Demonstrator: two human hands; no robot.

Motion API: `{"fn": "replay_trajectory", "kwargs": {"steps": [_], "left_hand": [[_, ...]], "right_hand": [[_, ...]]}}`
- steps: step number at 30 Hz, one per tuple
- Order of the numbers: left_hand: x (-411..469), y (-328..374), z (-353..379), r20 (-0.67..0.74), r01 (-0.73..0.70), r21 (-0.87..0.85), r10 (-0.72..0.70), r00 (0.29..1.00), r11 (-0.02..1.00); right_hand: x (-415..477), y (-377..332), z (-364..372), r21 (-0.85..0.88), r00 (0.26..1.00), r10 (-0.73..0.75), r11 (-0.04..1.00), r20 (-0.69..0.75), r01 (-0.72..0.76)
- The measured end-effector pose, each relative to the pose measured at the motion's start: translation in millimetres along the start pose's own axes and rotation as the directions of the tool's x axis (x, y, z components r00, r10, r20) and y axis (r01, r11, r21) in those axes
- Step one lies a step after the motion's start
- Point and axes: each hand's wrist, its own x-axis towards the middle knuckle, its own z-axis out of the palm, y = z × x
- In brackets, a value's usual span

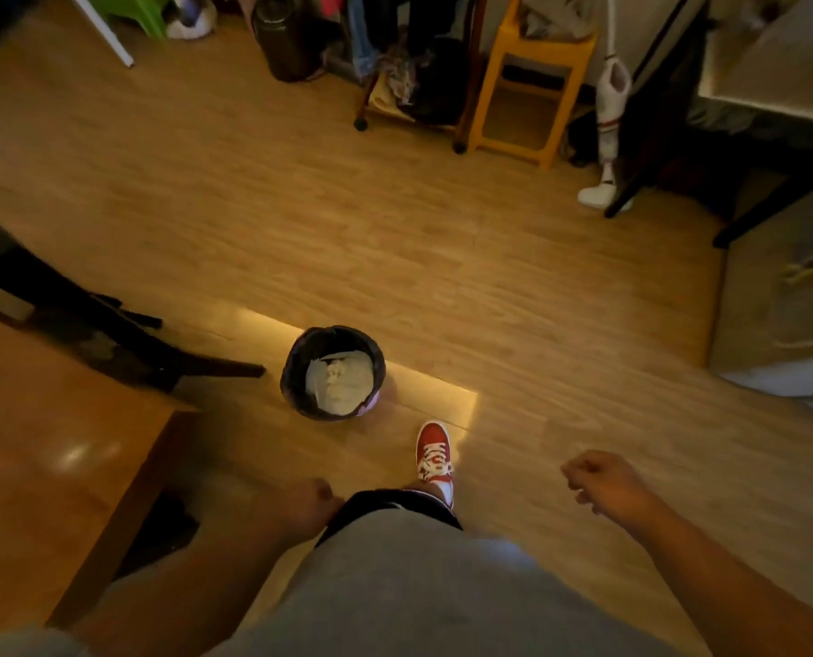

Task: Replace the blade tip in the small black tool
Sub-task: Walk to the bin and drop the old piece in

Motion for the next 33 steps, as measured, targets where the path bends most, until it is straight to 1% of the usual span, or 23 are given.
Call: {"fn": "replay_trajectory", "kwargs": {"steps": [3,6,10,13,16,18,19,21,25,27,29,31,33], "left_hand": [[23.9,51.1,-33.7,0.013,-0.036,0.012,0.036,0.999,0.999],[41.6,106.7,-69.8,0.05,-0.102,0.009,0.102,0.994,0.995],[70.8,184.8,-111.6,-0.025,-0.163,-0.003,0.163,0.986,0.987],[94.0,238.7,-140.8,-0.087,-0.22,-0.056,0.215,0.973,0.974],[113.9,287.1,-174.4,-0.092,-0.254,-0.116,0.245,0.965,0.96],[125.4,309.4,-195.0,-0.127,-0.249,-0.15,0.231,0.965,0.957],[130.3,317.3,-204.1,-0.145,-0.234,-0.175,0.209,0.967,0.956],[136.5,325.5,-217.0,-0.159,-0.174,-0.232,0.139,0.977,0.957],[141.9,311.8,-235.1,-0.199,-0.042,-0.349,-0.03,0.98,0.936],[142.5,294.0,-240.5,-0.218,0.015,-0.481,-0.136,0.966,0.877],[142.9,271.4,-241.0,-0.219,0.079,-0.609,-0.264,0.939,0.79],[144.3,247.5,-237.8,-0.18,0.161,-0.684,-0.378,0.908,0.711],[150.5,223.9,-234.3,-0.117,0.214,-0.748,-0.441,0.89,0.629]], "right_hand": [[17.3,-22.8,-39.7,-0.007,1.0,0.014,1.0,-0.015,-0.015],[28.6,-32.6,-74.6,-0.019,0.996,0.067,0.997,-0.054,-0.068],[52.1,-34.6,-119.0,-0.081,0.988,0.144,0.986,-0.052,-0.148],[84.0,-45.5,-152.7,-0.113,0.984,0.178,0.977,-0.031,-0.18],[127.4,-69.4,-185.9,-0.136,0.976,0.216,0.967,-0.008,-0.215],[161.4,-94.1,-208.9,-0.143,0.971,0.239,0.962,0.02,-0.234],[177.2,-109.7,-220.1,-0.151,0.967,0.255,0.957,0.029,-0.248],[205.5,-146.8,-238.2,-0.223,0.972,0.23,0.951,0.044,-0.215],[258.7,-255.1,-257.4,-0.387,0.984,0.09,0.922,0.157,-0.023],[279.6,-315.8,-253.6,-0.453,0.975,0.025,0.888,0.221,0.081],[298.2,-375.0,-239.0,-0.49,0.962,-0.028,0.856,0.272,0.163],[315.2,-431.0,-218.0,-0.51,0.945,-0.079,0.826,0.318,0.241],[328.4,-484.2,-191.0,-0.533,0.924,-0.111,0.789,0.365,0.305]]}}
